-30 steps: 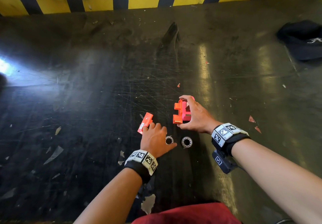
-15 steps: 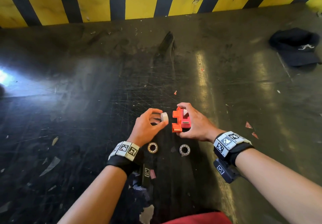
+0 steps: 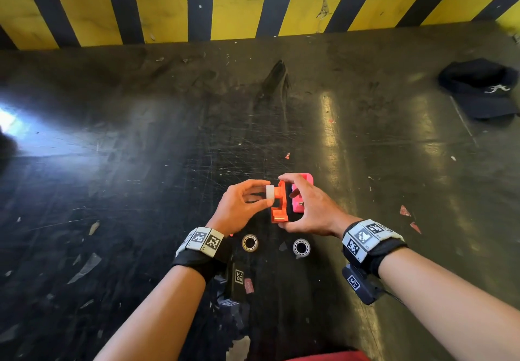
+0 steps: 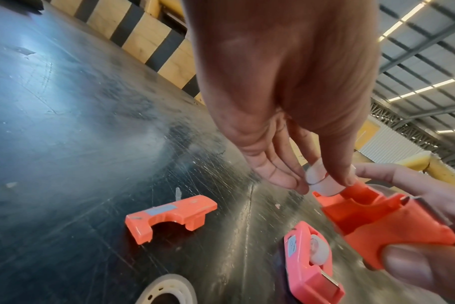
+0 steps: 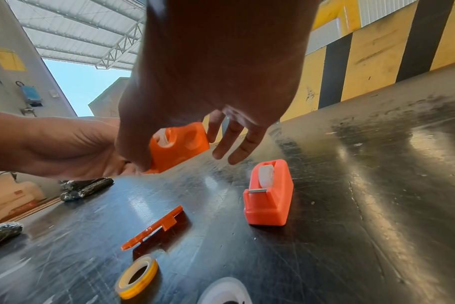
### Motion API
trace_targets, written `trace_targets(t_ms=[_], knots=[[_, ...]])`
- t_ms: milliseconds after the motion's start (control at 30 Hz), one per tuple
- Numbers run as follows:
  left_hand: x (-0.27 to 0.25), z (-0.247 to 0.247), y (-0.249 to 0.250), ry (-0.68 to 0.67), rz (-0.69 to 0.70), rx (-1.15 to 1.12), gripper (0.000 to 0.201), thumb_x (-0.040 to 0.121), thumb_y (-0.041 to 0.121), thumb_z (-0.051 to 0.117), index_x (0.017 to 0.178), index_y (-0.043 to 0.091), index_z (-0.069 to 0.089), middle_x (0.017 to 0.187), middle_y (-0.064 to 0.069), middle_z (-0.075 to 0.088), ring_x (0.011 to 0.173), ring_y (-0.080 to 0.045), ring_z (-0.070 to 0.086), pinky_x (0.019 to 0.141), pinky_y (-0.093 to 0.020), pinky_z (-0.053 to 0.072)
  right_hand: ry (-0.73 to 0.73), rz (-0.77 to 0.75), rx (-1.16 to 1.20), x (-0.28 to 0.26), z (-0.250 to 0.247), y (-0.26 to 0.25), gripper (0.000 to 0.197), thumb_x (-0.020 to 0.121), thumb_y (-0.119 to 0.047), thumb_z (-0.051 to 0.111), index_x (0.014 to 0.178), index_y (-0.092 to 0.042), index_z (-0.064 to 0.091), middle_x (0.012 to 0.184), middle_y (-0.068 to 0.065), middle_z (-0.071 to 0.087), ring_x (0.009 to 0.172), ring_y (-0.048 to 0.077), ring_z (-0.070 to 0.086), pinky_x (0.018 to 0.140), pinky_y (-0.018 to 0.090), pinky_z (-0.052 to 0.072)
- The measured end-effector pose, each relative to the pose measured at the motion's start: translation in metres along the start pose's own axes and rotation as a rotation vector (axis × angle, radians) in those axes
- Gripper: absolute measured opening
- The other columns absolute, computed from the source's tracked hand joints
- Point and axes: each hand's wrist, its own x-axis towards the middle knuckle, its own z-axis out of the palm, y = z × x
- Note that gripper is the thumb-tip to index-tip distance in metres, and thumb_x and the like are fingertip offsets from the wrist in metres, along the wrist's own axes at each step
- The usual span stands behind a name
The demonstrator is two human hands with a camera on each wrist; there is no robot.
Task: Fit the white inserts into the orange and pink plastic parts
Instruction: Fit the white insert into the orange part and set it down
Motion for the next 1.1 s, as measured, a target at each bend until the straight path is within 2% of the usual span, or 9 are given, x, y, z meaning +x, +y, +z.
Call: trace_targets(t_ms=[133,300,433,533,600,700,833,1000,1100], knots=[[-0.001,0.002,0.000,0.000,0.003,-0.024,0.047,0.087,0.011,0.080,0.132,0.020,0.068,0.120,0.002,0.075,0.106,-0.013,0.076,0.095,-0.039,0.062,-0.008,-0.005,0.004,-0.001,0.003,-0.001,0.100,0.068,-0.039,0.093,0.148,-0.033,0.033,0.130,-0.014,0.045,0.114,0.011,0.055,0.098,0.039,0.055],[0.001,0.009,-0.003,0.048,-0.052,-0.121,0.057,0.080,0.010,0.087,0.129,0.017,0.060,0.117,-0.002,0.076,0.100,-0.014,0.078,0.092,-0.039,0.064,0.009,-0.013,-0.005,-0.001,0.006,-0.004,0.100,0.068,-0.038,0.094,0.149,-0.031,0.035,0.130,-0.010,0.049,0.112,0.011,0.055,0.094,0.031,0.051],[0.003,0.010,0.001,0.080,-0.075,-0.209,0.063,0.076,0.007,0.089,0.127,0.014,0.053,0.117,-0.005,0.076,0.100,-0.014,0.078,0.090,-0.037,0.064,0.033,-0.035,0.021,0.001,0.006,-0.002,0.099,0.066,-0.040,0.094,0.146,-0.038,0.035,0.134,-0.011,0.049,0.102,0.010,0.061,0.086,0.032,0.057],[0.007,0.003,0.000,0.024,-0.079,-0.231,0.066,0.080,0.008,0.087,0.134,0.018,0.050,0.123,-0.004,0.073,0.101,-0.016,0.078,0.089,-0.037,0.064,0.035,-0.026,0.032,0.004,0.004,0.000,0.088,0.066,-0.043,0.094,0.136,-0.042,0.040,0.124,-0.011,0.055,0.101,0.008,0.062,0.084,0.035,0.058],[0.012,-0.006,-0.008,0.082,-0.091,-0.149,0.060,0.085,0.015,0.083,0.136,0.023,0.053,0.126,-0.001,0.072,0.098,-0.016,0.078,0.088,-0.035,0.063,0.050,-0.002,0.024,0.006,0.001,0.004,0.086,0.064,-0.042,0.094,0.132,-0.043,0.042,0.119,-0.016,0.055,0.098,0.007,0.063,0.084,0.034,0.057],[0.017,-0.024,-0.035,0.284,-0.173,0.261,0.042,0.090,0.020,0.076,0.129,0.020,0.062,0.125,-0.002,0.070,0.098,-0.015,0.073,0.092,-0.032,0.058,0.047,0.011,-0.010,0.011,-0.001,0.009,0.087,0.064,-0.041,0.094,0.132,-0.043,0.040,0.122,-0.014,0.052,0.103,0.013,0.060,0.089,0.038,0.056],[0.017,-0.025,-0.069,0.112,-0.380,0.637,0.068,0.085,0.049,0.076,0.140,0.015,0.054,0.133,-0.010,0.061,0.119,-0.027,0.063,0.098,-0.039,0.053,0.036,0.006,-0.031,0.019,-0.002,0.015,0.088,0.063,-0.042,0.093,0.132,-0.044,0.039,0.127,-0.016,0.050,0.109,0.016,0.057,0.090,0.042,0.056],[0.015,-0.012,-0.081,0.120,-0.382,0.635,0.061,0.089,0.050,0.071,0.138,0.015,0.058,0.130,-0.011,0.065,0.113,-0.027,0.067,0.094,-0.040,0.056,0.008,0.026,-0.038,0.023,-0.001,0.019,0.088,0.065,-0.040,0.093,0.132,-0.045,0.036,0.129,-0.014,0.049,0.110,0.015,0.057,0.092,0.043,0.056],[0.018,-0.012,-0.078,0.090,-0.403,0.470,0.060,0.089,0.047,0.073,0.138,0.017,0.054,0.114,-0.006,0.072,0.100,-0.020,0.070,0.086,-0.035,0.058,0.006,0.034,-0.033,0.024,0.000,0.021,0.089,0.065,-0.039,0.094,0.133,-0.045,0.036,0.129,-0.014,0.048,0.110,0.014,0.057,0.091,0.041,0.057]])
